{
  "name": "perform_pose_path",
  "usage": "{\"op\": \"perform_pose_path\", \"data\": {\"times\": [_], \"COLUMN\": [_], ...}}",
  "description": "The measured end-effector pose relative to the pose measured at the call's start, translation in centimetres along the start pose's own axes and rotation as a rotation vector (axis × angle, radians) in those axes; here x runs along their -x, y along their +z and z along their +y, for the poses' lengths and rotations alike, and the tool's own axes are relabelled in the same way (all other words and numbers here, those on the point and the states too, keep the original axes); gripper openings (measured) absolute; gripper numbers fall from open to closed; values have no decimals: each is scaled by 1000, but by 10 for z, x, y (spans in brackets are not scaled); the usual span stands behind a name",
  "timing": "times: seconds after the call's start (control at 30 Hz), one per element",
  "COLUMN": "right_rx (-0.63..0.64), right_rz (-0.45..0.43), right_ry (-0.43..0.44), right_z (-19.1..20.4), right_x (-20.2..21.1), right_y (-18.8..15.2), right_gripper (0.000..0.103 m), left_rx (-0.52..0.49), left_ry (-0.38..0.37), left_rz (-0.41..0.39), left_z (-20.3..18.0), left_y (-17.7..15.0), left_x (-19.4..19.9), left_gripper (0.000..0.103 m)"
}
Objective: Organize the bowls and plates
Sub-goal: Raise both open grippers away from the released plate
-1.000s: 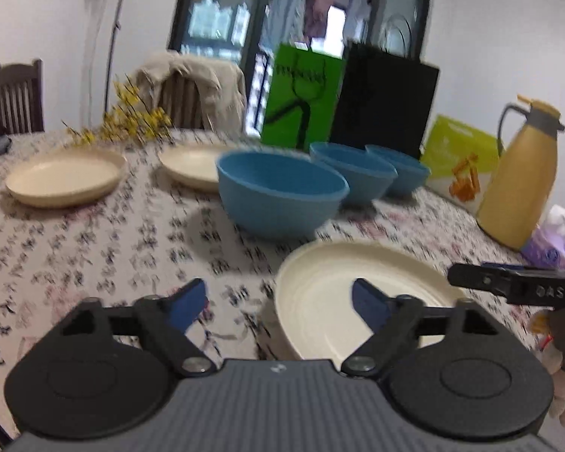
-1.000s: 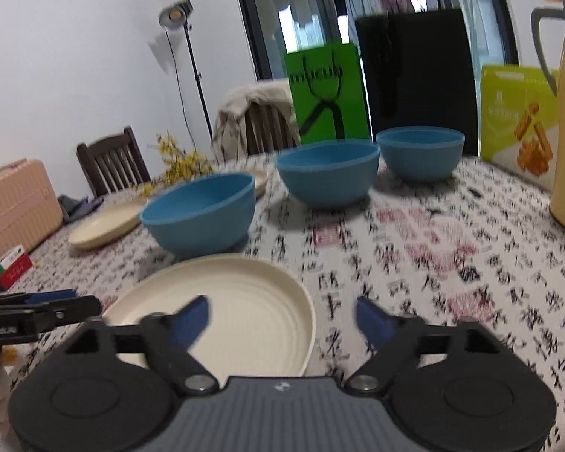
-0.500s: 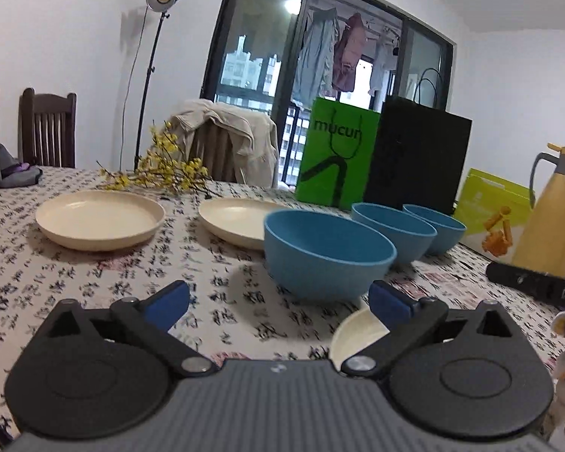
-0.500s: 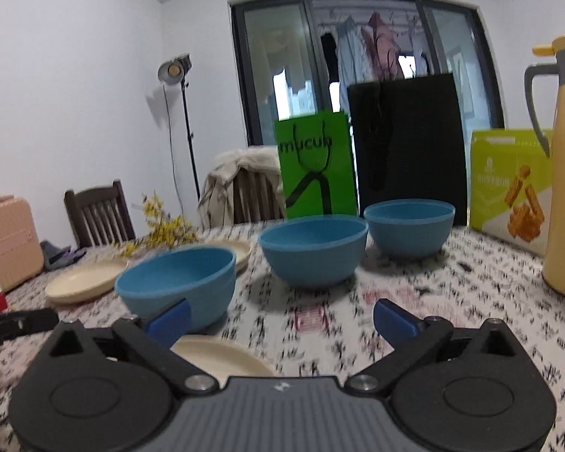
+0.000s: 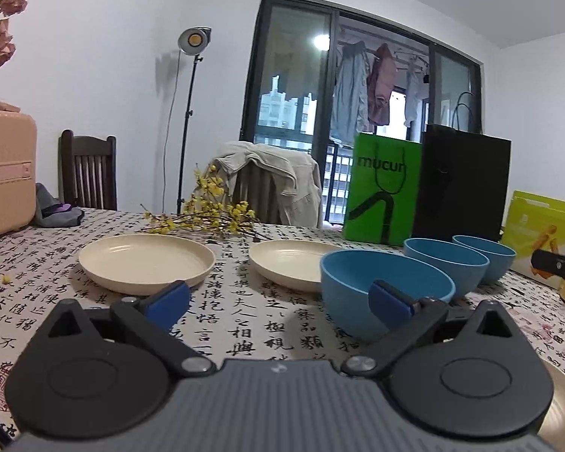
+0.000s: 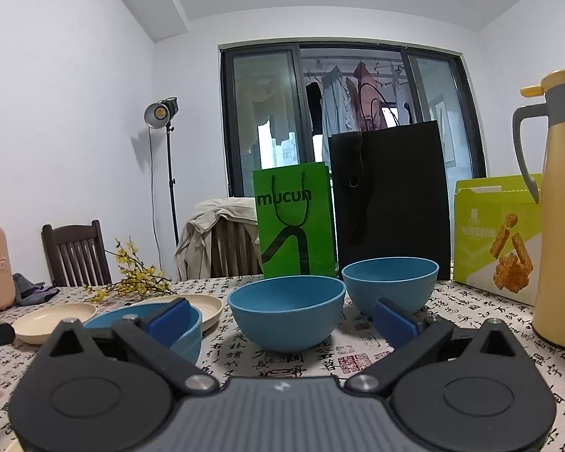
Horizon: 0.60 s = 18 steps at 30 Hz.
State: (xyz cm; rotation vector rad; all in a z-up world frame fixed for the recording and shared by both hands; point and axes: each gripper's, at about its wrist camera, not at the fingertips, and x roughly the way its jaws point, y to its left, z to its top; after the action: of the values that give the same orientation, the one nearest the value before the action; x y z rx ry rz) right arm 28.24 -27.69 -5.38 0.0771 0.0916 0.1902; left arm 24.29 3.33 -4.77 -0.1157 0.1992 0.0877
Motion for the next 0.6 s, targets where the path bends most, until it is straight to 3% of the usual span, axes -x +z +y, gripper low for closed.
{"op": "perform_pose_path", "data": {"times": [0.4, 0.6], "right_rx": [11, 15], "right_rz": [-29, -53], "right_ry": [-3, -7], "right_z": [2, 3], "right_x": [5, 9], "right_y": [-8, -9], "right_gripper": [103, 103], "left_rx": [-3, -21], "left_ry": [79, 78], "left_rz": [-52, -58], "left_z": [7, 4], "left_y": [4, 0], "left_x": [2, 2], "left_gripper": [103, 103]}}
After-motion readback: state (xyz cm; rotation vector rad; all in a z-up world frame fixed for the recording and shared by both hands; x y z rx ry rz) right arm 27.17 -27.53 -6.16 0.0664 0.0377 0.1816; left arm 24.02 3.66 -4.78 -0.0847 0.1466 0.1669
